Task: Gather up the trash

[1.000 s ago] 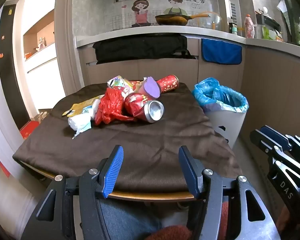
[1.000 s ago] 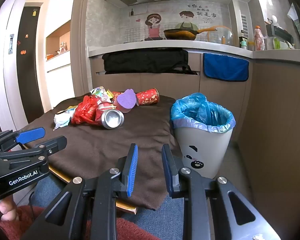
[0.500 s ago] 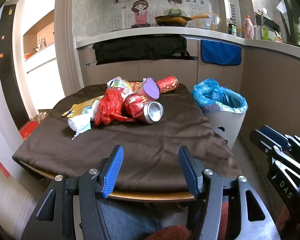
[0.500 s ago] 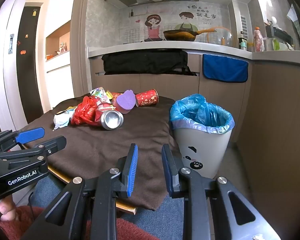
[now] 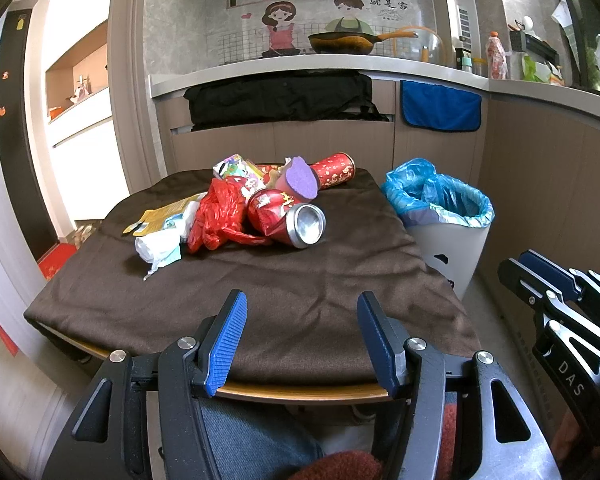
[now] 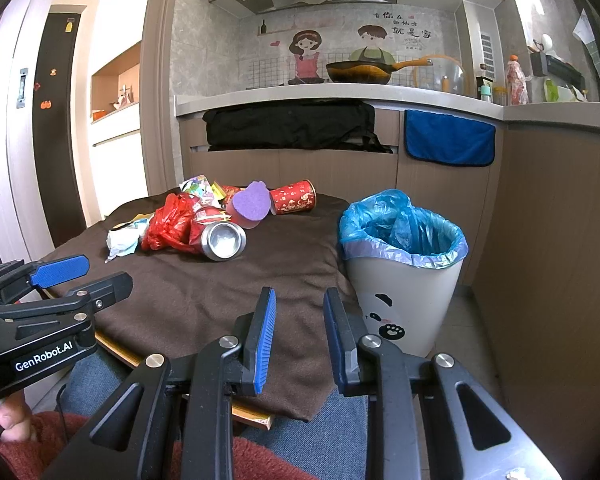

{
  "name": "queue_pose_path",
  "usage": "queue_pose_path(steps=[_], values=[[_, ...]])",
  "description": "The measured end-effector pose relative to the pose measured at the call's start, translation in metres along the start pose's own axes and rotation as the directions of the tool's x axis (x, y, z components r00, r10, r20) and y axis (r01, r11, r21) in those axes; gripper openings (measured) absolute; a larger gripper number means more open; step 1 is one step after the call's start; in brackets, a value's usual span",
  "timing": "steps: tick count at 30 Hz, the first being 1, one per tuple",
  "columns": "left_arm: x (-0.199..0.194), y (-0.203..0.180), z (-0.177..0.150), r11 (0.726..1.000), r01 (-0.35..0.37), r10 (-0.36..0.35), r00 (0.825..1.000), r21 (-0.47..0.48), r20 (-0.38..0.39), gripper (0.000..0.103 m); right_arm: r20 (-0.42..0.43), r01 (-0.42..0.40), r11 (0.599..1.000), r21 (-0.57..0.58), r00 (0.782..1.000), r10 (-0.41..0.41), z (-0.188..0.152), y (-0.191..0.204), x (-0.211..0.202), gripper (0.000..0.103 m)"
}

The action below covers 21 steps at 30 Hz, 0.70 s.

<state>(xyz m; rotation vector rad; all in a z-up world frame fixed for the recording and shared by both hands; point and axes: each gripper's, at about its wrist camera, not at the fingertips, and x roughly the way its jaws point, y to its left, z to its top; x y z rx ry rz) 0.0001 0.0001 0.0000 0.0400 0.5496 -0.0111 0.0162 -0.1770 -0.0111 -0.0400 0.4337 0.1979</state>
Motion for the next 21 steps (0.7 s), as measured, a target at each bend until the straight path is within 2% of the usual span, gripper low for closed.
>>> queue_pose_path(steps=[21], values=[[0.0002,-0.0003,0.0000,1.000,0.001,-0.001,1.000,0.000,0.004,0.058,0.005,0.002,1.000,-0.001,1.000,-0.002,0.0007,0.0002,-0.0016,0.023]])
